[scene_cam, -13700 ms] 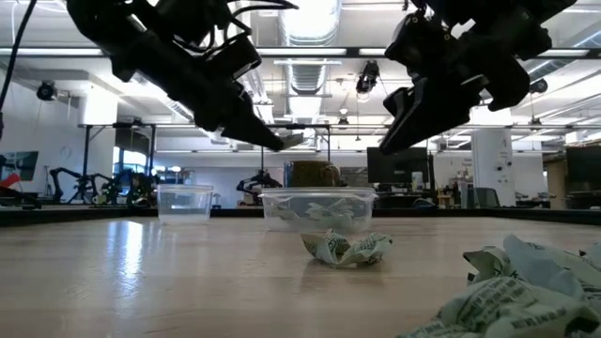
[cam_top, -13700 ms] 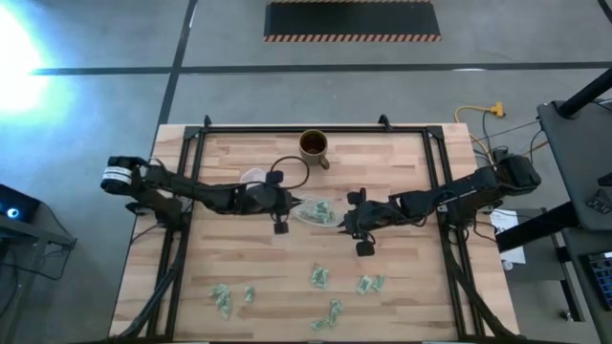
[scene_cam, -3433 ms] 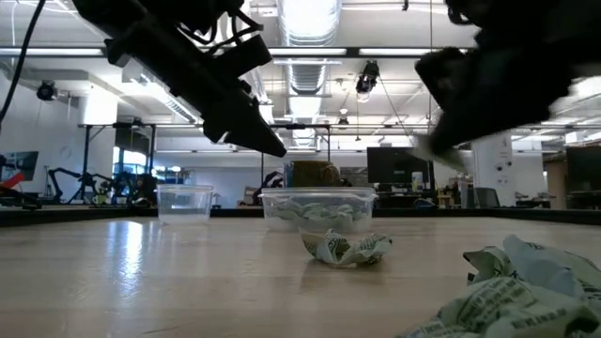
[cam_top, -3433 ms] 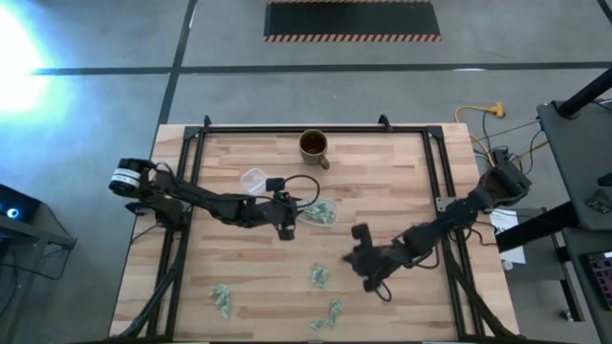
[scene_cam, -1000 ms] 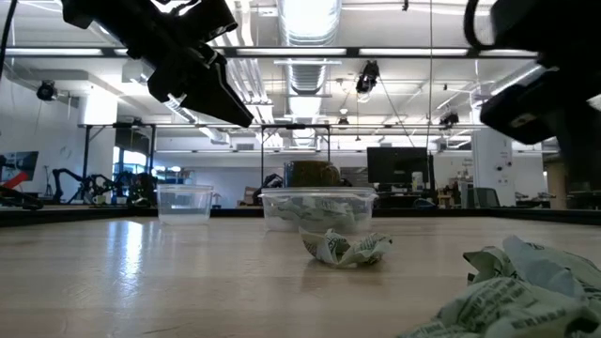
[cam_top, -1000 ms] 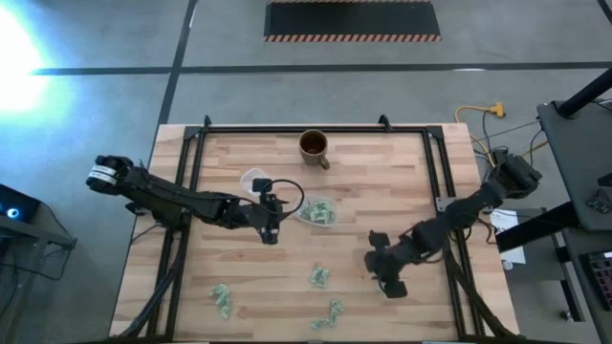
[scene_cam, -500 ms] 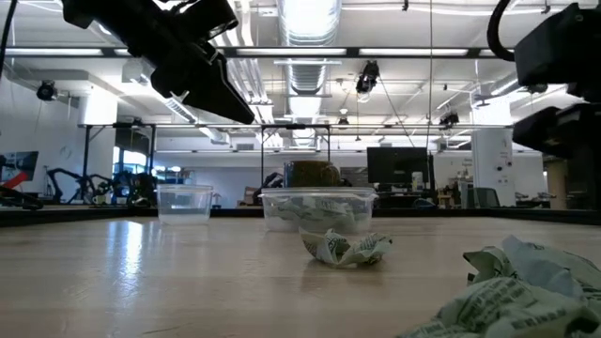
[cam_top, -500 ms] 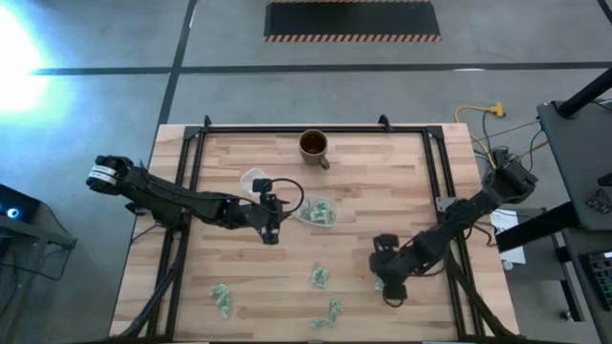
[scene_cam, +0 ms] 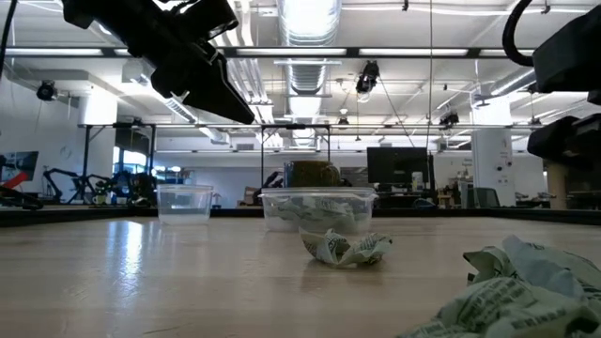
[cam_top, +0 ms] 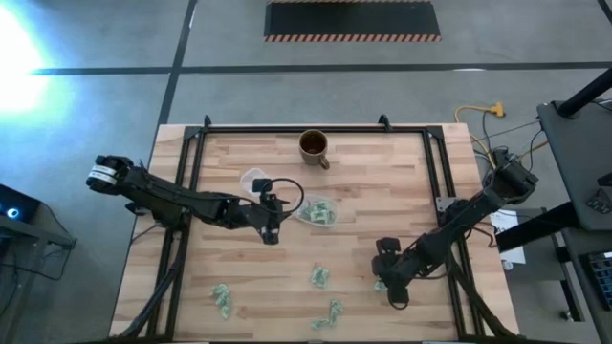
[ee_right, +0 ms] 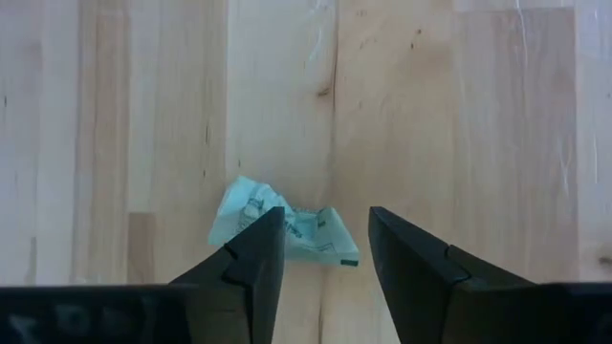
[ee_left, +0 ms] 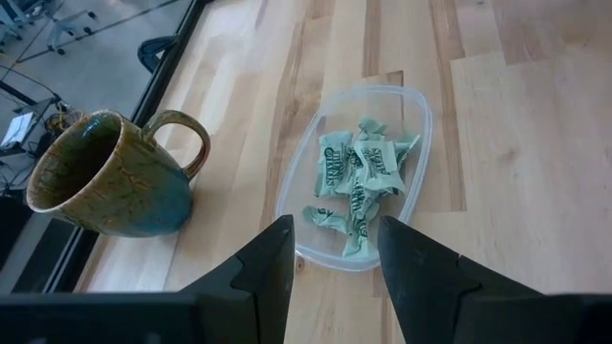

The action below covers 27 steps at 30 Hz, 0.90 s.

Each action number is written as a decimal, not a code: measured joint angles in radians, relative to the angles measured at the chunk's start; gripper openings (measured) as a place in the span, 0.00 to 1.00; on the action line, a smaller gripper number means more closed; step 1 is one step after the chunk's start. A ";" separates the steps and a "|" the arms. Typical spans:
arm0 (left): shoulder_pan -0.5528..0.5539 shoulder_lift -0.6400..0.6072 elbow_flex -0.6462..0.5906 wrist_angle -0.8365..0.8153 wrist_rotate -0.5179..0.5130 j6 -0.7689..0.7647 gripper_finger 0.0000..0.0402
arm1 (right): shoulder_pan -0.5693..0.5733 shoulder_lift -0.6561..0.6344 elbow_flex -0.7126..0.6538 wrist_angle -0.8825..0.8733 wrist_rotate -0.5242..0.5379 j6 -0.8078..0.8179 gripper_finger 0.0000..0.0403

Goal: Pick and place Stevia / Truvia into bins
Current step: Put the green stevia packet into the transparent container

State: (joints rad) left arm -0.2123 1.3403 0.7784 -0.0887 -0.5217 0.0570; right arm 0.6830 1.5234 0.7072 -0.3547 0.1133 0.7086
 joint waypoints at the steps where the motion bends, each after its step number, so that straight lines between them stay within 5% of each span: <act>1: 0.000 0.000 0.000 0.000 0.000 0.000 0.34 | 0.000 0.000 -0.005 0.008 0.002 0.000 0.35; 15: 0.000 0.000 0.000 0.000 0.000 0.000 0.34 | 0.000 0.000 -0.061 0.054 0.003 0.056 0.29; 27: 0.001 0.000 0.000 0.000 0.000 0.000 0.34 | 0.007 0.000 -0.061 0.071 0.012 -0.002 0.04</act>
State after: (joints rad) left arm -0.2116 1.3403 0.7784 -0.0887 -0.5220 0.0570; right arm 0.6897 1.5234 0.6460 -0.2837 0.1251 0.7063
